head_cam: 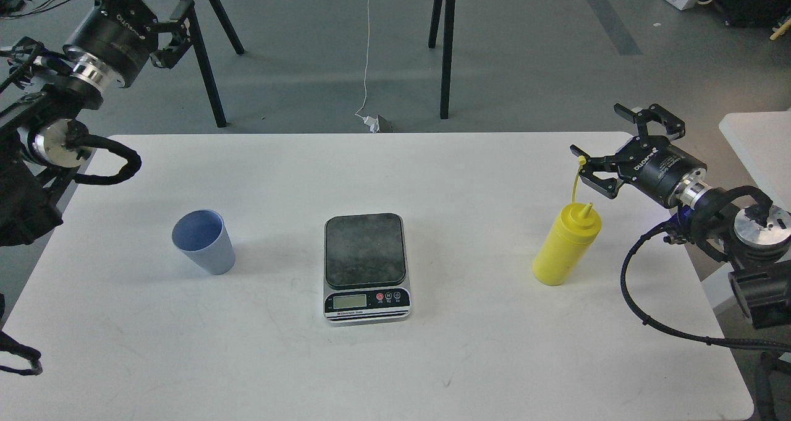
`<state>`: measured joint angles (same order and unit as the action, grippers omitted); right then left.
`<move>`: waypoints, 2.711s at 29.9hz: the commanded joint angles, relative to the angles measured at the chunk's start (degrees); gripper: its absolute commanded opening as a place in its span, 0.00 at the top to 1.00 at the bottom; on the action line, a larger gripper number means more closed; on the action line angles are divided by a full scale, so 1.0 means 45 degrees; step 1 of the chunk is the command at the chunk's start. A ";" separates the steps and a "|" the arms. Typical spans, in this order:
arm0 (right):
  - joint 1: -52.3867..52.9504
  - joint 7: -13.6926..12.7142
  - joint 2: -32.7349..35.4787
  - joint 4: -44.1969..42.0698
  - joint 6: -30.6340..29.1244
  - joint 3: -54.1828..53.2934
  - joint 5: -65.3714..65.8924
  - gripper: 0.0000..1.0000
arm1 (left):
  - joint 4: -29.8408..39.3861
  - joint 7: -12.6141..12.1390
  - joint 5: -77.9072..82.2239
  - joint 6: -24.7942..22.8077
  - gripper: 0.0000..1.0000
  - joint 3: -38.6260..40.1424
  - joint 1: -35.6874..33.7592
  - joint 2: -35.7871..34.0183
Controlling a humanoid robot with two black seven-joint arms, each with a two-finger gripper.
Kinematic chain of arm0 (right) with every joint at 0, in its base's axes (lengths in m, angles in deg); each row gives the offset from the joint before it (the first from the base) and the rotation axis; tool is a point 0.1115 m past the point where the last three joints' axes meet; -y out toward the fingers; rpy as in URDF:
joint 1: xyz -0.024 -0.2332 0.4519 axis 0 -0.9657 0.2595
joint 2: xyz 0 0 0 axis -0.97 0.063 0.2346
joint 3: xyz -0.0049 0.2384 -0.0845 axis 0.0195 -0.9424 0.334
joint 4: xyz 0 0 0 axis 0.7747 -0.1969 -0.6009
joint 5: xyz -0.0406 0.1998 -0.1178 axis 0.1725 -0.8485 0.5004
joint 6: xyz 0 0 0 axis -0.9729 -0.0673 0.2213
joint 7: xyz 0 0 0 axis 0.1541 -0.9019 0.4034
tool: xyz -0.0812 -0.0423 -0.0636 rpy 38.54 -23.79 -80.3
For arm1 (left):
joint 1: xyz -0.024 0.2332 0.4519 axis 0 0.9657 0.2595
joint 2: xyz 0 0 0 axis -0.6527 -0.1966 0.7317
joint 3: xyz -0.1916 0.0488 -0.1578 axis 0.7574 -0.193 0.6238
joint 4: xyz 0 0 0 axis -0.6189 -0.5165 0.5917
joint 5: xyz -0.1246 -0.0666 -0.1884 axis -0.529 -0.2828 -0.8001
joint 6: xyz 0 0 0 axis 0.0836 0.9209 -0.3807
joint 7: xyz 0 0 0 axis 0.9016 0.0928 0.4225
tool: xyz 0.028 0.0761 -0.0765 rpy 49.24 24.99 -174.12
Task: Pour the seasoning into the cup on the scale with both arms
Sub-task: 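Lower the left gripper toward the blue cup, then grasp the blue cup rim with the left gripper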
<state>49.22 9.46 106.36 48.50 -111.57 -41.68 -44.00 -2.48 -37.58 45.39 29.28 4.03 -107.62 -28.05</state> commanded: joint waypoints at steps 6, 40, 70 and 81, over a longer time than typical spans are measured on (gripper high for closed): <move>0.0000 0.0000 -0.0071 0.0002 0.0000 -0.0002 0.0001 0.03 | 0.0034 -0.0003 -0.0038 -0.0001 0.00 0.0298 -0.0019 -0.0193; -0.0156 0.0000 -0.0071 0.0061 0.0000 -0.0022 -0.0018 0.03 | 0.5404 -0.0003 2.4649 -0.0001 0.00 -0.5065 -0.1718 -0.4060; -0.0215 0.0000 0.0007 0.0002 0.0000 -0.0002 -0.0018 0.03 | 0.3961 -0.0003 2.4454 -0.0001 0.02 -0.6908 -0.1055 -0.2264; -0.0332 0.0000 0.0047 0.0022 0.0000 -0.0002 -0.0018 0.03 | 0.3295 -0.0003 2.4454 -0.0001 0.32 -0.6928 -0.0918 -0.1892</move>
<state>47.77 9.46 106.56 48.59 -111.57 -41.72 -44.08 12.38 -37.60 155.44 29.27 -27.15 -111.82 -36.49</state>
